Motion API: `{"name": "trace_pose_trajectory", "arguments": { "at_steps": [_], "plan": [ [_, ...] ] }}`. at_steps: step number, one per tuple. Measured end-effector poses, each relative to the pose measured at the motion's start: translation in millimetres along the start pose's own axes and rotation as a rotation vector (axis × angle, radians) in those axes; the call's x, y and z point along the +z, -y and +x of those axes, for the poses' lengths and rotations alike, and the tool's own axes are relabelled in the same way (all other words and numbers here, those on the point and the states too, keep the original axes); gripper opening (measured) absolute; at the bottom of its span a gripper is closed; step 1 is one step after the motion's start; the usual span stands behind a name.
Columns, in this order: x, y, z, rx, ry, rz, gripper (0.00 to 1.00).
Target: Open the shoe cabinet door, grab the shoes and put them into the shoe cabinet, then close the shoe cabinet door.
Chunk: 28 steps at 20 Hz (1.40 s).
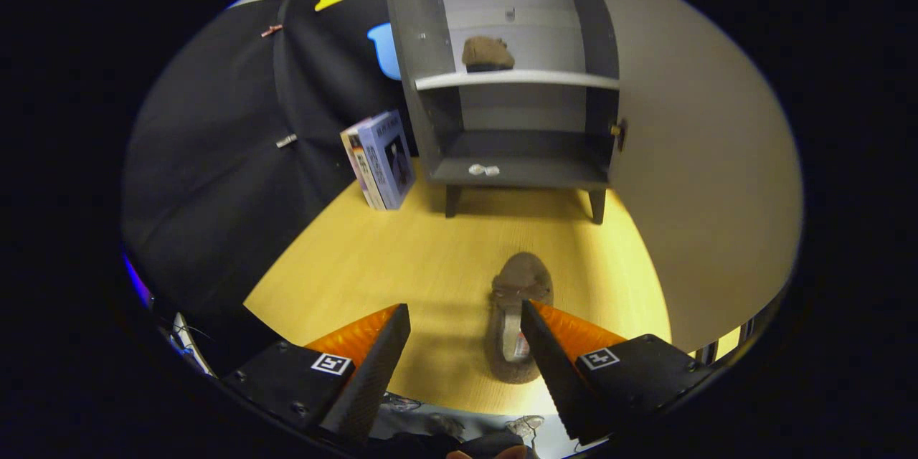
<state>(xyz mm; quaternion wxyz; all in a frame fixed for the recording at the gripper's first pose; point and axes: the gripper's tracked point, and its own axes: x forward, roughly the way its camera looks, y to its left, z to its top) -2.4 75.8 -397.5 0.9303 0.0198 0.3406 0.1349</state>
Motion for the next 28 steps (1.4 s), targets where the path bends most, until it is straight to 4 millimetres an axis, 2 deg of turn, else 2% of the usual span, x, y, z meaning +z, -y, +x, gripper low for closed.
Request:
{"name": "trace_pose_trajectory", "arguments": {
  "at_steps": [3, 8, 12, 14, 15, 17, 19, 20, 24, 28],
  "plan": [
    [-26.4, 10.6, 45.3, -0.038, -0.055, 0.041, 0.99],
    [-40.0, 34.4, 112.0, -0.108, -0.008, 0.151, 0.99],
    [-25.1, 47.5, 152.4, -0.167, 0.068, 0.159, 0.77],
    [-31.1, 65.4, 162.7, -0.221, 0.060, 0.162, 0.51],
    [-22.0, 63.9, 161.3, -0.199, 0.099, 0.195, 0.38],
    [-22.0, 61.8, 161.4, -0.184, 0.084, 0.188, 0.12],
    [-11.0, 59.0, 151.2, -0.164, 0.093, 0.186, 0.11],
    [1.3, 56.7, 142.4, -0.154, 0.111, 0.193, 0.11],
    [65.1, 51.2, 92.4, -0.136, 0.185, 0.165, 0.11],
    [127.0, 55.0, 43.7, -0.154, 0.209, 0.185, 0.11]
  ]
}}
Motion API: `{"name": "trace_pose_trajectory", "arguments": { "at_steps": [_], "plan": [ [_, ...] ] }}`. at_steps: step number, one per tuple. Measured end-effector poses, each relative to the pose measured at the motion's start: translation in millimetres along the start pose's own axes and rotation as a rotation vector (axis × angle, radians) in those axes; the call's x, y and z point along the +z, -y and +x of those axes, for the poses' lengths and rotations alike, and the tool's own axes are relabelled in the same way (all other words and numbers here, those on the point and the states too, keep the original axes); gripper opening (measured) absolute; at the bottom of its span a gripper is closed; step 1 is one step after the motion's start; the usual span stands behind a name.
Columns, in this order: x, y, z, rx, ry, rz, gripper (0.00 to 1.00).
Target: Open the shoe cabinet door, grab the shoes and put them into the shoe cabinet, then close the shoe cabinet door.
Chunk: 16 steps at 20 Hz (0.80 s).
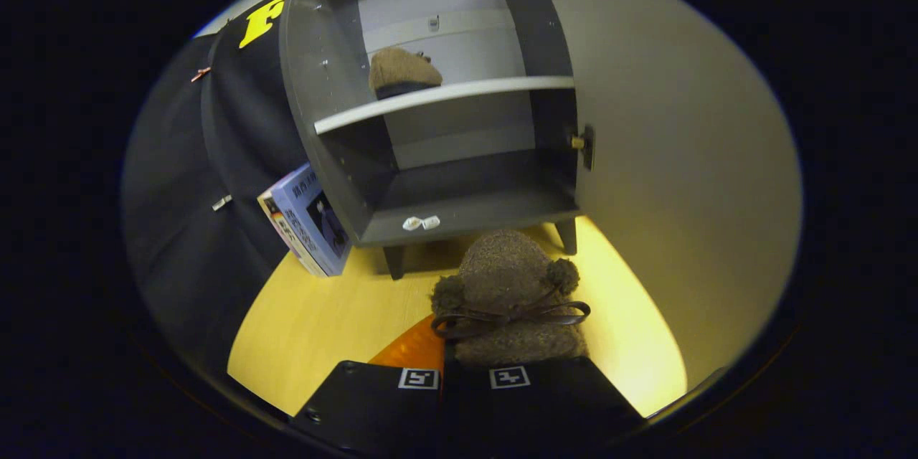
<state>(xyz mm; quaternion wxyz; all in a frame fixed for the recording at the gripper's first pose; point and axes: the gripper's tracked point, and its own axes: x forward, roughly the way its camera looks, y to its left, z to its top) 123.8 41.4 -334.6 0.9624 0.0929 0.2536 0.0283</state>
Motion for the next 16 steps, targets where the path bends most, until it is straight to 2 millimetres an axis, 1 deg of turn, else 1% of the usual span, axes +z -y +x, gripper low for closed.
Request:
{"name": "trace_pose_trajectory", "arguments": {
  "at_steps": [2, 4, 7, 9, 11, 13, 16],
  "plan": [
    [29.9, -4.4, -15.4, 0.005, 0.005, 0.005, 0.11],
    [60.7, -8.8, -25.7, 0.011, 0.016, 0.005, 0.11],
    [110.6, -19.1, -32.8, 0.026, 0.038, -0.007, 0.11],
    [149.9, -29.4, -26.7, 0.043, 0.071, -0.021, 0.11],
    [190.2, -38.0, -16.4, 0.052, 0.105, -0.033, 0.11],
    [224.3, -42.5, 2.7, 0.049, 0.135, -0.059, 0.11],
    [264.1, -40.4, 39.7, 0.023, 0.139, -0.122, 0.11]
  ]
}}
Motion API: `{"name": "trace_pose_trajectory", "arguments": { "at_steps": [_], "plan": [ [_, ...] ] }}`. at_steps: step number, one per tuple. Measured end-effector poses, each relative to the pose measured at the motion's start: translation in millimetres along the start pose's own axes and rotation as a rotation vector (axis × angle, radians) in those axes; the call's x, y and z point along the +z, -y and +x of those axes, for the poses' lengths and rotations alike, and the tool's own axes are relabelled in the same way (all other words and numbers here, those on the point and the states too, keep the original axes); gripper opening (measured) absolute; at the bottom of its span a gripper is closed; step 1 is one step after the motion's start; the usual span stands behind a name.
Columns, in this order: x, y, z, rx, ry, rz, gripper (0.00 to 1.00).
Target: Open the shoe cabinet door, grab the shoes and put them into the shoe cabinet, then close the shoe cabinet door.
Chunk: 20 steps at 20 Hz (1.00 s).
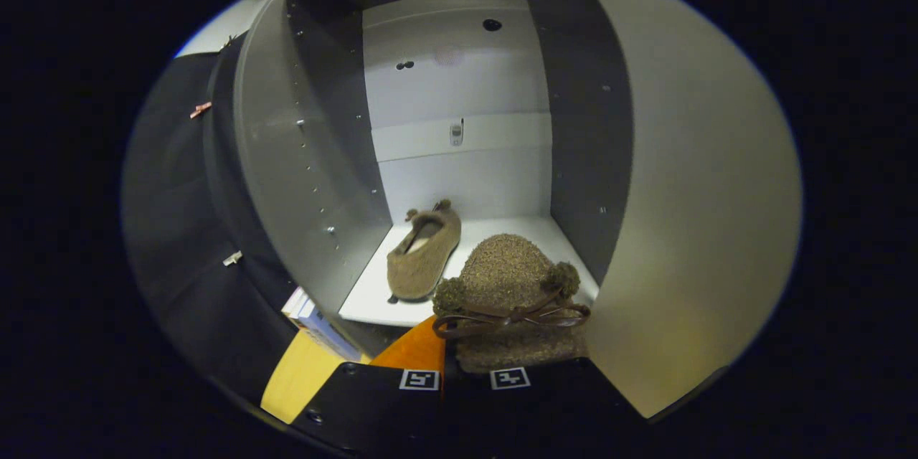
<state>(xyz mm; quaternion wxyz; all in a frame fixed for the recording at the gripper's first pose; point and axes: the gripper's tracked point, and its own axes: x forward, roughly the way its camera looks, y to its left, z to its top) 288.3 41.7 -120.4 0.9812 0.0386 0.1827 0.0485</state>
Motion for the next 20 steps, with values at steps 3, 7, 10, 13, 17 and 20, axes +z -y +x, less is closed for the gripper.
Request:
{"name": "trace_pose_trajectory", "arguments": {
  "at_steps": [3, 7, 10, 13, 17, 20],
  "plan": [
    [24.0, 3.9, 43.8, -0.013, 0.007, -0.013, 0.11],
    [42.0, 11.7, 103.9, -0.023, 0.004, -0.005, 0.11],
    [47.7, 25.0, 146.3, -0.070, 0.011, 0.002, 0.11],
    [39.6, 26.7, 176.4, -0.076, -0.025, -0.017, 0.11],
    [24.2, 26.4, 208.2, -0.079, -0.057, -0.003, 0.11],
    [9.9, 29.5, 225.3, -0.090, -0.100, 0.009, 0.11]
  ]
}}
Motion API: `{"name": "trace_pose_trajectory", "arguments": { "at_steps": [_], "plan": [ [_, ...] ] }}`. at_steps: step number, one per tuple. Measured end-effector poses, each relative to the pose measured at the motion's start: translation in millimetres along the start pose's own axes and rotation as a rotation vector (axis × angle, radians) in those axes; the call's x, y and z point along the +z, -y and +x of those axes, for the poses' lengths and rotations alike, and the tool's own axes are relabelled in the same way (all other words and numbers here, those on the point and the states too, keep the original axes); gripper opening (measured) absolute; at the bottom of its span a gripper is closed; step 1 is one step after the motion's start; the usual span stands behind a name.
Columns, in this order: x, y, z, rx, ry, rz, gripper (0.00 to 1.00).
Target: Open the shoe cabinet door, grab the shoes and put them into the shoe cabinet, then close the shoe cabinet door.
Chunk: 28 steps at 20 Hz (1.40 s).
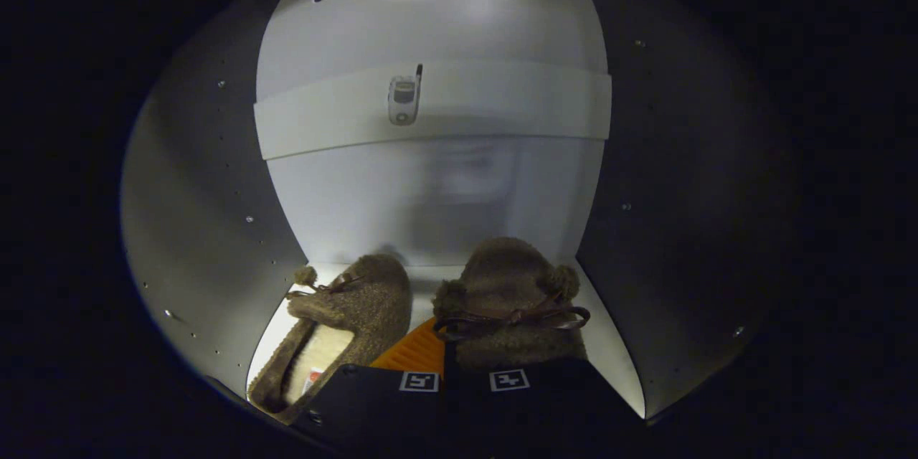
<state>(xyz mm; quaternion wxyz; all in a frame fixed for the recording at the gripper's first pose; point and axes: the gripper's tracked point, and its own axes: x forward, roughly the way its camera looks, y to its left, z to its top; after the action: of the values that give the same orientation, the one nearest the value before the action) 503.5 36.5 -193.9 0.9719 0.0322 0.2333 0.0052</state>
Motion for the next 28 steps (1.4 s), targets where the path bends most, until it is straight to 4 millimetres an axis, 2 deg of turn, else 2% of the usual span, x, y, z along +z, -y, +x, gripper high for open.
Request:
{"name": "trace_pose_trajectory", "arguments": {
  "at_steps": [2, 8, 9, 10, 15, 16, 19, 21, 26, 28],
  "plan": [
    [-4.4, 0.4, 10.1, -0.003, -0.023, 0.029, 0.11],
    [-6.5, -2.9, -0.4, -0.004, -0.058, 0.048, 0.21],
    [-6.7, -5.2, -5.1, 0.004, -0.064, 0.050, 0.41],
    [-6.8, -5.6, -10.9, 0.007, -0.067, 0.045, 0.46],
    [-4.2, -7.4, -42.6, 0.033, -0.075, 0.011, 0.93],
    [-1.7, -6.6, -50.4, 0.035, -0.072, 0.009, 0.96],
    [5.2, 1.0, -77.8, 0.035, -0.052, -0.015, 0.95],
    [18.8, 5.8, -102.0, 0.035, 0.000, -0.021, 0.97],
    [55.9, 2.9, -184.6, 0.068, 0.187, -0.002, 0.99],
    [61.4, 0.8, -221.2, 0.073, 0.267, -0.011, 0.99]
  ]
}}
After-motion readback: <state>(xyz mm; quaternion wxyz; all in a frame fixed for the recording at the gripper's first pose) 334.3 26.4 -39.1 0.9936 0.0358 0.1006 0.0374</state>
